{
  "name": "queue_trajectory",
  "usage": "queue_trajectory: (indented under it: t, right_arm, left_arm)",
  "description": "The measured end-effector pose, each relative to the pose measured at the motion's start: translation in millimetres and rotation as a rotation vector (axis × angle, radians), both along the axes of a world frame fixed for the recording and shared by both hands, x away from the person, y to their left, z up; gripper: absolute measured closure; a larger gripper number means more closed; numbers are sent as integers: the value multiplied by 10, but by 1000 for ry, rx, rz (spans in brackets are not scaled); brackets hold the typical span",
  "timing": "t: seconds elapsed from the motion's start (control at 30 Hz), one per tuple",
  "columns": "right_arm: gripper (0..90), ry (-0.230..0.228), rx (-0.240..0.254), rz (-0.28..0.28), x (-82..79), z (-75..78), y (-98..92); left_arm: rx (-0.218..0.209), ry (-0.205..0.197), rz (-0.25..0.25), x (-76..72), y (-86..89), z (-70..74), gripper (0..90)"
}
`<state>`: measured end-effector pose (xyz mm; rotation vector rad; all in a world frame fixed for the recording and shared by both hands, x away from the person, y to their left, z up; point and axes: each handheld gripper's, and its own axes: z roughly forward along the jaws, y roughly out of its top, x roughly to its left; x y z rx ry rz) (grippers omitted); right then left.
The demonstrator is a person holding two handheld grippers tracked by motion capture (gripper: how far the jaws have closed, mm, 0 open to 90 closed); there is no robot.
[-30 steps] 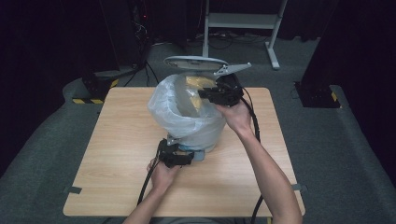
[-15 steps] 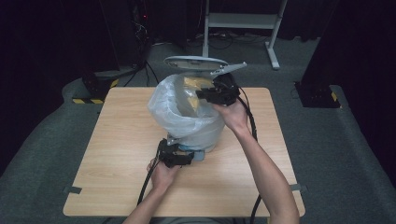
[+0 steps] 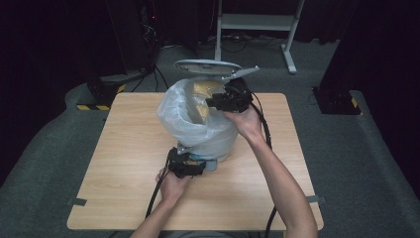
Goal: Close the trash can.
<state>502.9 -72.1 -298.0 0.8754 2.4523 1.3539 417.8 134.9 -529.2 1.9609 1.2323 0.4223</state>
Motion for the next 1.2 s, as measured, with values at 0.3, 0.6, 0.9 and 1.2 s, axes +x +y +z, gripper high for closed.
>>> queue_trajectory:
  t: [0.3,0.6,0.9,1.2]
  right_arm:
    - [606,20,-5,-24,-10,8,-16]
    - [605,-2,6,-24,-43,30,-71]
    - [571,-11,29,-28,-98,39,-156]
    - [553,-26,52,-41,-151,51,-280]
  left_arm:
    - [0,0,0,0,0,0,81]
    - [0,0,0,0,-1,0,81]
    - [-2,2,-1,-1,-2,-1,81]
    - [-2,4,-2,-1,-2,-1,81]
